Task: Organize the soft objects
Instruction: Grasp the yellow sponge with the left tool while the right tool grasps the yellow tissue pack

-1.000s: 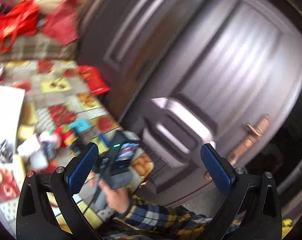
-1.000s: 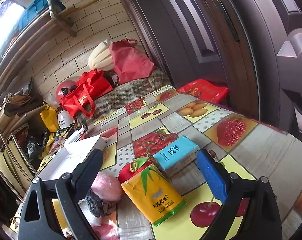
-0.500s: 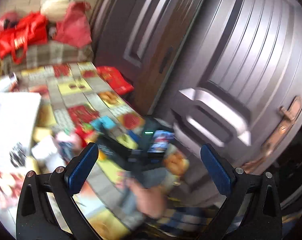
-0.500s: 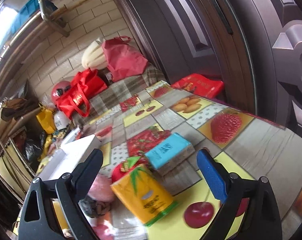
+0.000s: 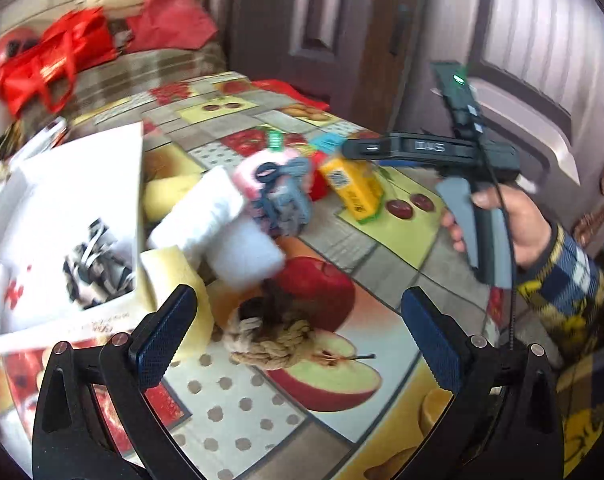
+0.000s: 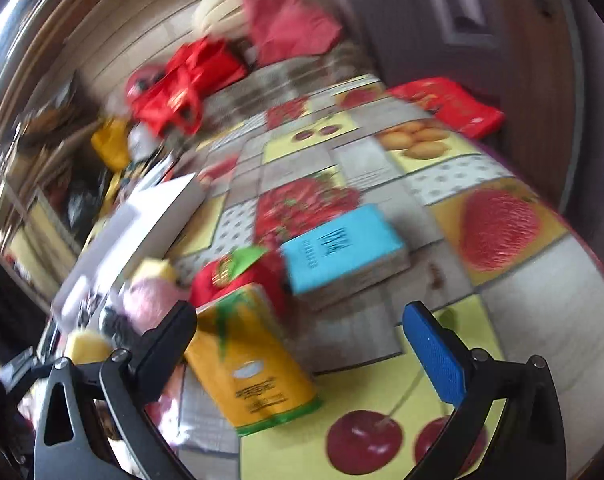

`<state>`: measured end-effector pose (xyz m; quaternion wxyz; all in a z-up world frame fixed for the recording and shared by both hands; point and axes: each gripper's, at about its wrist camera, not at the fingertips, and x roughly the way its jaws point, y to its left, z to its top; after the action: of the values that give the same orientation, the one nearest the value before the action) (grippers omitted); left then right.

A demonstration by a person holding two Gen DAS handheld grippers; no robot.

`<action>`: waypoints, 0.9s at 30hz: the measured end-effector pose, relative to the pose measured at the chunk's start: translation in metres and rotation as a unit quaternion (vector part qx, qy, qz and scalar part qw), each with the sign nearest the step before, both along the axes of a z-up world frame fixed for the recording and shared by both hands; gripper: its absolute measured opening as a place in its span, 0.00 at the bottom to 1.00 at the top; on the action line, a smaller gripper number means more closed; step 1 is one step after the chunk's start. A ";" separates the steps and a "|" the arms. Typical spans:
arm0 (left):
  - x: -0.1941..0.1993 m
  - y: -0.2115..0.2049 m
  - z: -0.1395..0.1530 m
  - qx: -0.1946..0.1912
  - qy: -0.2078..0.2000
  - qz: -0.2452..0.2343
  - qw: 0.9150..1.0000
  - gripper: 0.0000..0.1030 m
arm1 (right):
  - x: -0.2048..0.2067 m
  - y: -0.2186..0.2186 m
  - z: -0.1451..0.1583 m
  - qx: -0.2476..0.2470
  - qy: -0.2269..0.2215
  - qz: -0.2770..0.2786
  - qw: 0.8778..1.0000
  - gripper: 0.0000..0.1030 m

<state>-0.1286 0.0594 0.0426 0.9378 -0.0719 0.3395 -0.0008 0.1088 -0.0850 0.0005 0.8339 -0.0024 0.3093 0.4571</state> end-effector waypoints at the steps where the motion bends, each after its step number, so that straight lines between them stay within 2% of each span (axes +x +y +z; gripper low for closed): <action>1: 0.001 -0.004 0.001 0.006 0.004 -0.010 1.000 1.00 | -0.006 0.003 0.001 -0.007 -0.012 0.009 1.000 1.00; 4: 0.010 -0.013 0.003 0.030 0.022 -0.019 0.999 0.99 | -0.022 0.009 0.003 -0.029 -0.042 0.026 0.998 1.00; 12: 0.017 -0.020 0.004 0.007 0.031 -0.053 0.998 0.98 | -0.033 0.026 -0.005 -0.084 -0.058 0.067 0.993 1.00; 14: 0.014 -0.020 0.010 0.010 0.019 -0.049 0.999 0.98 | -0.033 0.030 -0.007 -0.092 -0.055 0.073 0.992 0.95; 16: 0.006 -0.011 0.019 0.004 0.000 -0.027 1.000 0.98 | -0.032 0.030 -0.008 -0.094 -0.051 0.075 0.991 0.78; 18: -0.003 0.003 0.025 0.006 -0.012 0.019 1.000 0.98 | -0.030 0.029 -0.009 -0.092 -0.041 0.078 0.992 0.66; 20: -0.005 0.014 0.025 0.027 0.001 0.076 0.997 0.98 | -0.028 0.028 -0.010 -0.089 -0.033 0.079 0.992 0.58; 21: -0.004 0.019 0.023 0.032 0.011 0.102 0.994 0.92 | -0.028 0.027 -0.010 -0.087 -0.031 0.079 0.993 0.54; 22: -0.004 0.023 0.021 0.029 0.018 0.120 0.992 0.83 | -0.027 0.026 -0.010 -0.085 -0.030 0.080 0.993 0.54; 24: -0.001 0.022 0.017 0.026 0.027 0.134 0.990 0.80 | -0.030 0.024 -0.010 -0.083 -0.032 0.077 0.993 0.54; 26: 0.001 0.015 0.013 0.048 0.030 0.145 0.988 0.77 | -0.031 0.023 -0.010 -0.083 -0.032 0.075 0.993 0.54; 27: 0.004 0.011 0.011 0.059 0.032 0.151 0.986 0.71 | -0.032 0.023 -0.010 -0.084 -0.033 0.073 0.993 0.54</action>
<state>-0.1243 0.0708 0.0532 0.9185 -0.0671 0.3537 0.1634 0.0771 -0.0622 -0.0096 0.8047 -0.1098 0.3181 0.4891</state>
